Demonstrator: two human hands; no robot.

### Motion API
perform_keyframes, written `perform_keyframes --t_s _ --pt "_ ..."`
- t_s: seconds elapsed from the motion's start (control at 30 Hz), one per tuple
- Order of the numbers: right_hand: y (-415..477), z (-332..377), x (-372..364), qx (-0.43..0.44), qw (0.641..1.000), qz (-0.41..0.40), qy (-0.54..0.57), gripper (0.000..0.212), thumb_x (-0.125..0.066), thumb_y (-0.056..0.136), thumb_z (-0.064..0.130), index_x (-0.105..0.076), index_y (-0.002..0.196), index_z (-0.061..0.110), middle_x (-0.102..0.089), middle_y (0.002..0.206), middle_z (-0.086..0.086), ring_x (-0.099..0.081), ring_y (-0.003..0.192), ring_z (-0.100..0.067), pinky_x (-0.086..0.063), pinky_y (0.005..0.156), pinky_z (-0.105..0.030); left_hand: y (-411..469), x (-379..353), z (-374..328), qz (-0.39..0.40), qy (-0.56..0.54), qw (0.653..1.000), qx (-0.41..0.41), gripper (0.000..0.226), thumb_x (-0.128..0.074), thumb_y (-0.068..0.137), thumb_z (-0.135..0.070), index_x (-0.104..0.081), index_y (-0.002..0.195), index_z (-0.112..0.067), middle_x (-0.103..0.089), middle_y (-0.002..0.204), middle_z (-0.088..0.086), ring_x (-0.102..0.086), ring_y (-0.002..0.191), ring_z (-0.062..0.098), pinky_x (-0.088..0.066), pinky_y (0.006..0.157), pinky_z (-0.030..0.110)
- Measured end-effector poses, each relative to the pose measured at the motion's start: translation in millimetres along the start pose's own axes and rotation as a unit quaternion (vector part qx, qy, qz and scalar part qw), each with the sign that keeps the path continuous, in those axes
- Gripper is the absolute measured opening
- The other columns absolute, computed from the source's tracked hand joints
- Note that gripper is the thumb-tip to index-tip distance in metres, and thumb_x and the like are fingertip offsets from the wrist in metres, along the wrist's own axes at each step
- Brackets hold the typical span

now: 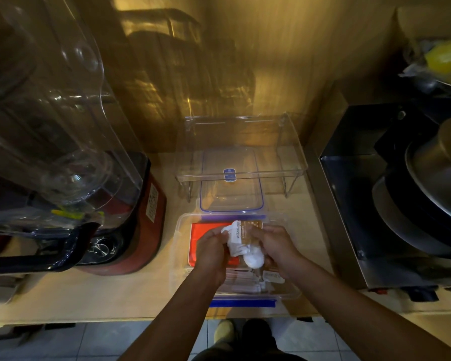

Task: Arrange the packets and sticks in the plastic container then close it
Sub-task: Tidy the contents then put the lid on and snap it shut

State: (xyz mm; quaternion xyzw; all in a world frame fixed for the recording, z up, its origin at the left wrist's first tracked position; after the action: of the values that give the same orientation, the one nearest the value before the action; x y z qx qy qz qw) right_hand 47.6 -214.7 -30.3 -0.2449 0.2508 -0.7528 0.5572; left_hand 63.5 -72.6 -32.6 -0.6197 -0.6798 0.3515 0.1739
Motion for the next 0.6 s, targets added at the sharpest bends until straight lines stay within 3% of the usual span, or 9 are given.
perform_keyframes --t_s 0.07,0.2,0.27,0.37,0.43,0.47,0.53,0.6 --pt "1.0 -0.1 2.6 -0.001 1.0 -0.012 0.022 0.02 -0.06 0.09 0.023 -0.07 0.09 0.005 -0.068 0.084 -0.017 -0.063 0.073 -0.029 -0.044 0.058 -0.029 -0.1 3.0 -0.6 -0.015 -0.012 1.0 -0.002 0.022 -0.043 0.094 0.001 -0.06 0.107 0.003 -0.064 0.104 0.026 -0.062 0.082 0.031 -0.051 0.074 0.038" --pt "1.1 1.5 5.4 0.014 0.998 -0.003 0.06 0.012 -0.066 0.085 0.012 -0.07 0.091 0.002 -0.066 0.084 -0.019 -0.053 0.065 -0.024 -0.034 0.048 -0.026 -0.4 4.7 -0.9 -0.019 -0.032 0.999 -0.001 0.026 -0.043 0.094 0.001 -0.058 0.115 0.007 -0.062 0.111 0.028 -0.061 0.085 0.032 -0.05 0.076 0.038" --pt "1.4 1.1 2.9 0.013 0.998 0.015 0.059 0.004 -0.067 0.082 0.006 -0.068 0.085 0.008 -0.066 0.085 -0.016 -0.055 0.071 -0.024 -0.04 0.052 -0.027 -1.5 3.5 -0.4 -0.016 -0.029 0.999 0.004 0.027 -0.044 0.095 -0.001 -0.056 0.118 0.006 -0.06 0.116 0.029 -0.059 0.091 0.033 -0.05 0.077 0.039" --pt "1.9 -6.4 -3.3 -0.015 0.996 0.053 0.074 0.013 -0.067 0.08 0.001 -0.065 0.088 0.01 -0.068 0.089 -0.011 -0.063 0.082 -0.021 -0.051 0.065 -0.029 -3.8 0.9 -0.1 -0.008 -0.034 0.999 0.007 0.029 -0.043 0.095 0.0 -0.052 0.122 0.007 -0.058 0.122 0.03 -0.057 0.096 0.034 -0.05 0.077 0.038" --pt "1.1 -8.9 -8.1 -0.016 0.99 0.079 0.115 0.019 -0.069 0.077 -0.003 -0.065 0.093 0.007 -0.069 0.095 -0.014 -0.066 0.086 -0.024 -0.055 0.066 -0.031 -3.9 0.1 0.0 -0.002 -0.033 0.999 0.008 0.03 -0.042 0.095 0.0 -0.052 0.123 0.007 -0.058 0.123 0.031 -0.057 0.097 0.034 -0.05 0.076 0.039" --pt "1.3 -8.1 -7.6 0.0 0.991 0.073 0.114 0.018 -0.07 0.076 -0.004 -0.065 0.089 0.008 -0.069 0.093 -0.014 -0.067 0.083 -0.025 -0.054 0.065 -0.032 -3.3 0.5 0.6 0.0 -0.025 1.0 0.006 0.03 -0.043 0.094 0.001 -0.052 0.123 0.006 -0.058 0.122 0.031 -0.057 0.096 0.034 -0.05 0.076 0.039" --pt "1.7 1.0 0.1 0.092 0.996 0.019 0.009 0.022 -0.071 0.075 -0.002 -0.059 0.07 0.016 -0.066 0.08 -0.011 -0.062 0.073 -0.023 -0.05 0.065 -0.034 -2.9 2.3 1.7 -0.006 0.009 1.0 0.003 0.028 -0.048 0.092 0.0 -0.055 0.118 0.004 -0.06 0.118 0.028 -0.058 0.091 0.032 -0.05 0.076 0.039" --pt "-7.5 21.3 0.2 0.256 0.952 -0.029 -0.165 0.023 -0.069 0.077 0.004 -0.053 0.066 0.017 -0.061 0.073 -0.008 -0.055 0.068 -0.018 -0.046 0.063 -0.033 -2.6 2.5 2.2 -0.009 0.031 0.999 0.003 0.017 -0.055 0.092 -0.011 -0.063 0.101 0.001 -0.063 0.106 0.024 -0.059 0.082 0.026 -0.049 0.073 0.037"
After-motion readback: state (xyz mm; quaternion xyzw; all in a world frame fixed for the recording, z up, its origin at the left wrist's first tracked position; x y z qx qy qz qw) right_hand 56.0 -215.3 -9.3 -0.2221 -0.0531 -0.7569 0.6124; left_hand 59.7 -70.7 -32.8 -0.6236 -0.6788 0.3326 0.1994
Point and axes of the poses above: each hand's wrist, its own y-axis towards the middle knuckle, its own x-axis out of the back of the hand, z = x × y, the point moved 8 cm from there along y, towards the middle knuckle
